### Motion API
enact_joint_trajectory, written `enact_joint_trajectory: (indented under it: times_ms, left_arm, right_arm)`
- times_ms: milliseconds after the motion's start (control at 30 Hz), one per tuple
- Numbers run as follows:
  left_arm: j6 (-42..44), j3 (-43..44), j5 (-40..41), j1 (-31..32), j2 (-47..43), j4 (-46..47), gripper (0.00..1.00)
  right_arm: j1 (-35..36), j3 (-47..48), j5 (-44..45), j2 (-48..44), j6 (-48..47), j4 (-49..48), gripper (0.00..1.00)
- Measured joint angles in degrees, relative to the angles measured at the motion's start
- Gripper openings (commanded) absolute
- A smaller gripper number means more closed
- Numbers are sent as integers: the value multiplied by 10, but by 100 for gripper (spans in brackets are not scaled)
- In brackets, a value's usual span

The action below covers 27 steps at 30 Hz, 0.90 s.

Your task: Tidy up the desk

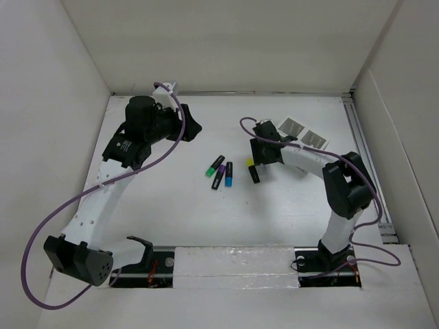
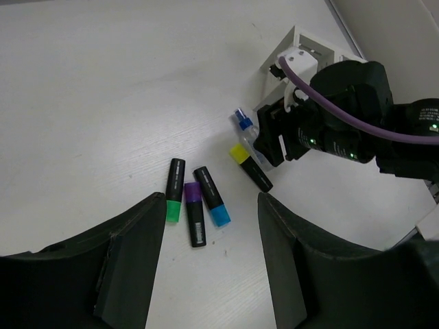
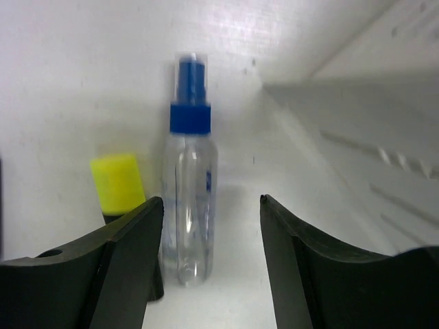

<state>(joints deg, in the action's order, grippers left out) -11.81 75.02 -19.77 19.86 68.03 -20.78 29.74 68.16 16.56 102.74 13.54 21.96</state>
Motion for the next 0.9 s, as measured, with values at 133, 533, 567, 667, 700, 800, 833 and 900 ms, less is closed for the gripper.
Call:
enact_joint_trajectory:
  times_ms: [133,533,567,667,700,800,833,900]
  left_arm:
    - [2,0,-1,0,6,0,52]
    - [8,1,5,0,5,0,51]
    - [8,2,5,0,5,0,51]
    - [8,10,4,0,6,0,51]
    - [8,13,4,0,6,0,51]
    - [8,16,3,0,6,2,51]
    - [8,16,2,0,6,2,51]
    - [6,16,-2,0,6,2,51]
  right_arm:
    - [-9,63,4,61,-13,0,59]
    - [-12,149,-6,137,-23,21,54]
    - [-12,150,-6,137,-22,21,53]
    - [-12,149,-8,138,-26,24,19]
    - [-12,149,-8,137,-22,24,13]
    - [-12,147,-7,132,-20,24,1]
    - [-12,142,-9,128,-19,23,0]
    - [-11,127,-9,114,-19,24,0]
